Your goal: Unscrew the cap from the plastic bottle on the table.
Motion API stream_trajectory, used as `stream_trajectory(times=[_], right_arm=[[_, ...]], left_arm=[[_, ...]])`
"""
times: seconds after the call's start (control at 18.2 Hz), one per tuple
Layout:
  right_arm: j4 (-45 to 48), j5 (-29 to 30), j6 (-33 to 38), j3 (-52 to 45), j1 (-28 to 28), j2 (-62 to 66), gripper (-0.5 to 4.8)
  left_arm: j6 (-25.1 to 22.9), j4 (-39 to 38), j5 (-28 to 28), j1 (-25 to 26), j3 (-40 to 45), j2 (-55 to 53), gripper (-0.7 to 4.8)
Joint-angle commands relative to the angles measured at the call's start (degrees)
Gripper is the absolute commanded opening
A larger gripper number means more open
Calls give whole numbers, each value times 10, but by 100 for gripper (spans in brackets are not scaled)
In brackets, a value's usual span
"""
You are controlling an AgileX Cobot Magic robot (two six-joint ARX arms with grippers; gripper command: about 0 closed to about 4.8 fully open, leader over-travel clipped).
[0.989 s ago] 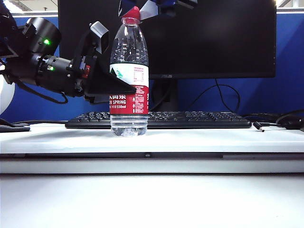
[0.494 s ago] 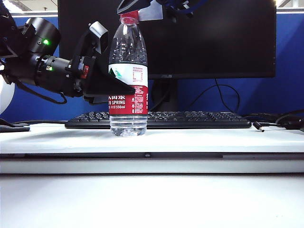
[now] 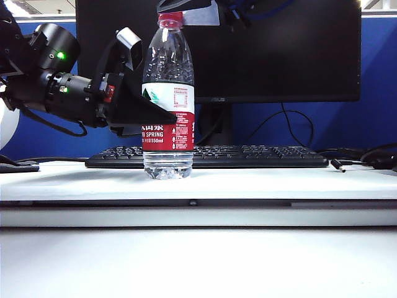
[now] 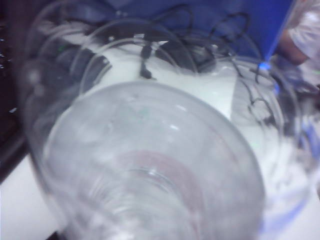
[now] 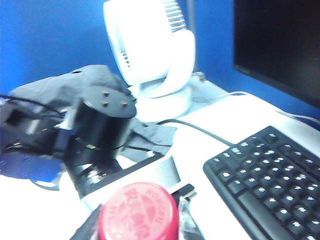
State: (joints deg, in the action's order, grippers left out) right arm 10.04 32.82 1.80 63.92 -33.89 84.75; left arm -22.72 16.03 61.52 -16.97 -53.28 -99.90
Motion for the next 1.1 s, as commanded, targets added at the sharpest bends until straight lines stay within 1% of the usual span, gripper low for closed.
stream_trajectory(times=[0.05, 0.11, 0.16, 0.22, 0.33, 0.38, 0.44, 0.55, 0.6, 0.77, 0.82, 0.88, 0.93, 0.99, 1.04, 1.1], right_arm=[[-38, 45, 12, -3, -8, 2, 116], [-38, 42, 12, -3, -8, 2, 117], [-38, 32, 12, -3, -8, 2, 172], [-40, 11, 12, -3, -8, 2, 240], [-45, -55, 13, -3, -8, 1, 339], [-47, -70, 13, -3, -8, -1, 350], [-52, -97, 14, -3, -8, -8, 371], [-64, -136, 17, -3, -10, -23, 382], [-74, -176, 17, -3, -13, -39, 382], [-89, -337, 40, -3, -44, -91, 382], [-89, -376, 40, -3, -58, -103, 382], [-89, -414, 40, -3, -85, -115, 382], [-89, -420, 40, -3, -105, -115, 382], [-90, -422, 42, -3, -112, -115, 383], [-89, -462, 50, -3, -131, -110, 384], [-84, -533, 54, -3, -159, -105, 397]], left_arm=[[7, -18, -12, 0, 3, -5, 268], [7, -18, -12, 0, 3, -5, 268], [7, -18, -13, 0, 3, -5, 268], [7, -18, -13, 0, 3, -5, 268], [7, -18, -13, 0, 3, -5, 268], [7, -18, -13, 0, 3, -5, 268], [9, -18, -13, 0, 3, -5, 268], [9, -18, -13, 0, 3, -5, 268], [9, -18, -16, 0, 3, -5, 268], [8, -18, -24, 0, 3, -5, 268], [8, -17, -24, 0, 3, -5, 268], [9, -18, -24, 0, 3, -5, 268], [8, -17, -24, 0, 2, -5, 268], [9, -16, -24, 0, 3, -5, 268], [9, -16, -24, 0, 3, -5, 268], [9, -16, -23, 0, 3, -5, 268]])
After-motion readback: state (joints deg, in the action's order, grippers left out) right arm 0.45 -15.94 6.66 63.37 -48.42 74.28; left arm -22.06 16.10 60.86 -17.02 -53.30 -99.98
